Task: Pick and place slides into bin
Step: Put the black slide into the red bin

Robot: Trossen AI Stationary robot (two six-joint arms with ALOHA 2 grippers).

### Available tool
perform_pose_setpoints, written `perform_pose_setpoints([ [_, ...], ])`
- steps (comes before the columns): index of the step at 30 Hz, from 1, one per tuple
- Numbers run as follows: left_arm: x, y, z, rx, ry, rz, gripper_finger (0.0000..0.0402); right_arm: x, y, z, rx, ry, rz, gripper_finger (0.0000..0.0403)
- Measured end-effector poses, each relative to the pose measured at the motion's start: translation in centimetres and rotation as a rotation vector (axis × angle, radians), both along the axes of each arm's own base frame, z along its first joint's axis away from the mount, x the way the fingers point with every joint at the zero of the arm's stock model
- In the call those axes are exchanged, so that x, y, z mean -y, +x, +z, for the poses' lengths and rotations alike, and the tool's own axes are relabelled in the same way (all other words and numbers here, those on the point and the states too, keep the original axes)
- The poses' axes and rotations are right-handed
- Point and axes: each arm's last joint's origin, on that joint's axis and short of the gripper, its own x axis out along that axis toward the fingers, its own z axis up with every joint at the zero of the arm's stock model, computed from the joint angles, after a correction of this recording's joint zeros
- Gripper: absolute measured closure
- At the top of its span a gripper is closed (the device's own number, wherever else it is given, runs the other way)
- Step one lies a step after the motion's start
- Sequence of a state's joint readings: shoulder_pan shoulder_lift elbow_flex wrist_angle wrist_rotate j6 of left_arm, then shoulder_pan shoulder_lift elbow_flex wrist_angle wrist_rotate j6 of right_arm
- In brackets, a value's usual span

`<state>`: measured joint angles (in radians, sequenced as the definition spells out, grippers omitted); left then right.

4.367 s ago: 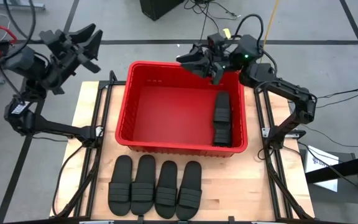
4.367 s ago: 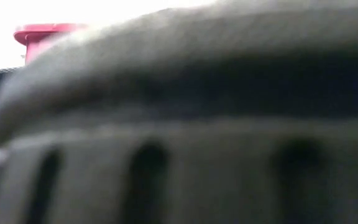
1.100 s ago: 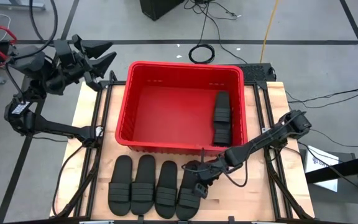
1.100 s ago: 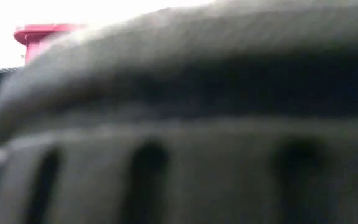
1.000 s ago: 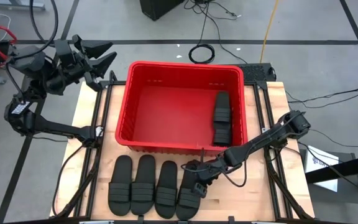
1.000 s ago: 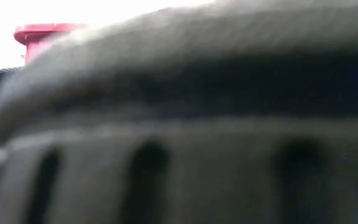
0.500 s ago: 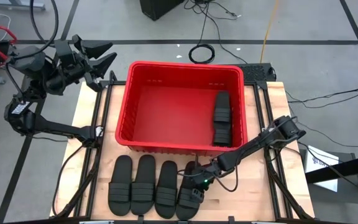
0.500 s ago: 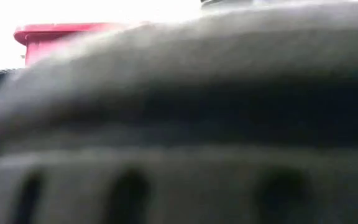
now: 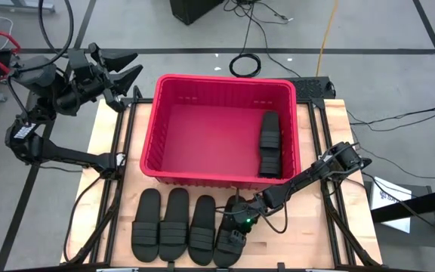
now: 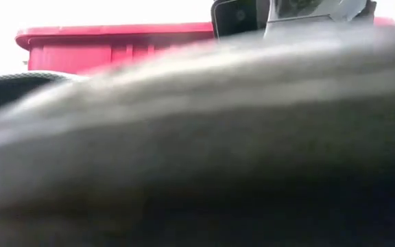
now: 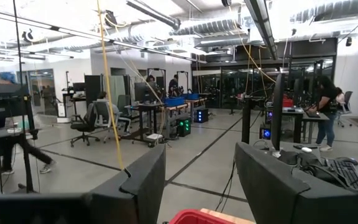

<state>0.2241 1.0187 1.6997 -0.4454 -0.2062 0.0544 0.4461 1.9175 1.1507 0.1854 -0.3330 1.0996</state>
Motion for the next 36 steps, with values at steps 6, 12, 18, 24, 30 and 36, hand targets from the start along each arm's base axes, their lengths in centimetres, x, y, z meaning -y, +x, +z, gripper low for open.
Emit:
perform_pose_setpoints([
  [6, 0.0, 0.0, 0.0, 0.0, 0.0, 0.0, 0.0201, 0.0, 0.2, 0.2, 0.02, 0.017, -0.023, 0.0386],
  [12, 0.0, 0.0, 0.0, 0.004, -0.009, -0.002, 0.0201, 0.2, 0.2, 1.2, 0.056, 0.034, -0.027, 0.0392],
  [18, 0.0, 0.0, 0.0, 0.006, -0.013, -0.003, 0.0201, 0.6, -0.1, 4.3, 0.147, 0.082, 0.017, 0.0397],
  [24, 0.0, 0.0, 0.0, 0.005, -0.011, -0.002, 0.0201, 1.9, -1.2, 7.6, 0.171, 0.093, 0.002, 0.0396],
  [30, 0.0, 0.1, 0.0, 0.003, -0.011, 0.001, 0.0201, 3.8, -2.5, 11.8, 0.27, 0.14, -0.004, 0.0396],
  [36, -0.1, 0.0, 0.2, 0.028, -0.002, 0.017, 0.0201, 6.0, -4.3, 15.7, 0.352, 0.242, 0.083, 0.0395],
])
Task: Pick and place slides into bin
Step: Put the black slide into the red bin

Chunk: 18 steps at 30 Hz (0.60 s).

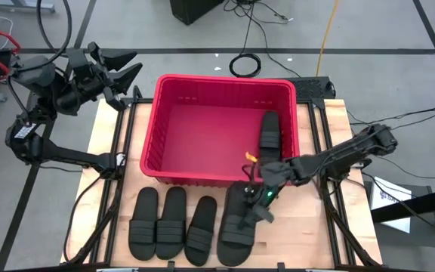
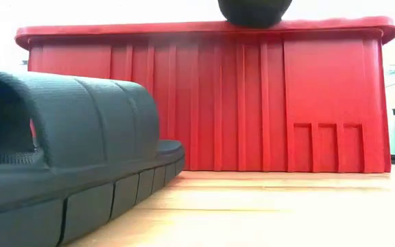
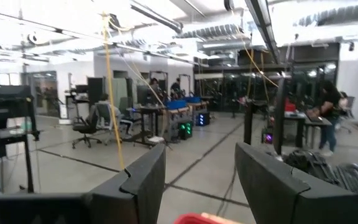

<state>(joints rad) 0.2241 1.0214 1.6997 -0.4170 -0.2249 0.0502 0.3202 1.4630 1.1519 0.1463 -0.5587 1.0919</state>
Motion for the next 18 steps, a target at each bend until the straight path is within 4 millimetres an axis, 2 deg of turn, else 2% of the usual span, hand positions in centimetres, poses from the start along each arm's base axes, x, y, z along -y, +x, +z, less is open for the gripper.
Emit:
perform_pose_setpoints([
  [6, 0.0, -0.2, 0.5, 0.056, 0.005, 0.023, 0.0201, 3.1, -0.9, 2.6, 0.101, 0.029, 0.002, 0.0395],
  [18, -0.3, 0.3, 1.2, 0.137, 0.016, 0.098, 0.0201, 11.2, -0.8, 5.2, 0.406, -0.027, -0.093, 0.0395],
])
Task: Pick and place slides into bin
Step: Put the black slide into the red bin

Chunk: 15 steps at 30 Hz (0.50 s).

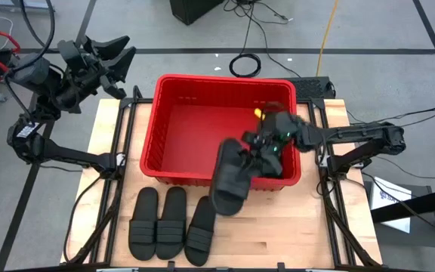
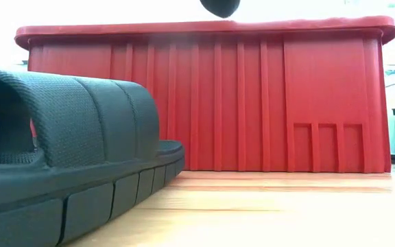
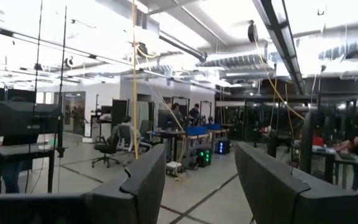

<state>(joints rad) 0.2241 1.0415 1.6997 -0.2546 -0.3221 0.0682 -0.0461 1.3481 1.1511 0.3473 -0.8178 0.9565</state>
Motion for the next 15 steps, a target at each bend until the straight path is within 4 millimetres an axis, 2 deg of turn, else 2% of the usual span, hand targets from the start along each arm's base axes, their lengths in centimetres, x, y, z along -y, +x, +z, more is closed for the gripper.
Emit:
perform_pose_setpoints([
  [6, -0.1, 0.2, 0.1, 0.024, -0.006, 0.0, 0.0201, 4.5, -0.5, 1.1, 0.141, -0.036, -0.097, 0.0395],
  [12, -0.3, 0.6, 0.0, 0.025, -0.039, 0.039, 0.0201, 8.7, -1.6, 2.0, 0.272, -0.123, -0.256, 0.0395],
  [15, -0.3, 0.8, -0.1, 0.022, -0.041, 0.043, 0.0201, 10.5, -2.2, 3.1, 0.36, -0.197, -0.369, 0.0395],
])
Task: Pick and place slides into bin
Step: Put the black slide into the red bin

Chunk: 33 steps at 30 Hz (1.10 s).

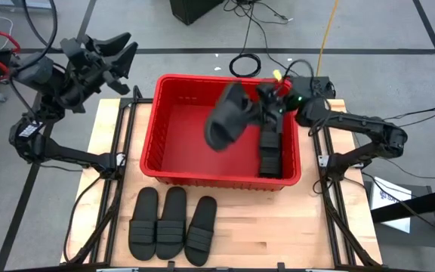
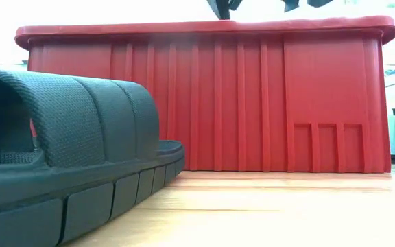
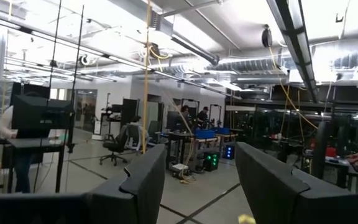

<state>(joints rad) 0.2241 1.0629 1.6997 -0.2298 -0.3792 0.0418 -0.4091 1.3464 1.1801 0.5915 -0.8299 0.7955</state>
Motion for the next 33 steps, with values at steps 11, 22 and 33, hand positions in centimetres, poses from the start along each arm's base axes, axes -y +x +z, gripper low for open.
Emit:
perform_pose_setpoints([
  [11, -0.4, 1.4, -0.4, 0.0, -0.049, 0.016, 0.0201, 3.4, -1.9, 6.8, 0.144, -0.396, -0.579, 0.0395],
  [22, -0.6, 2.0, -0.6, -0.013, -0.052, 0.025, 0.0201, 4.2, -6.1, 10.9, -0.345, -0.491, -0.96, 0.0395],
  [33, -1.1, 2.5, -0.6, -0.02, -0.036, 0.057, 0.0201, 6.6, -5.1, 6.7, -0.668, -0.212, -0.496, 0.0395],
])
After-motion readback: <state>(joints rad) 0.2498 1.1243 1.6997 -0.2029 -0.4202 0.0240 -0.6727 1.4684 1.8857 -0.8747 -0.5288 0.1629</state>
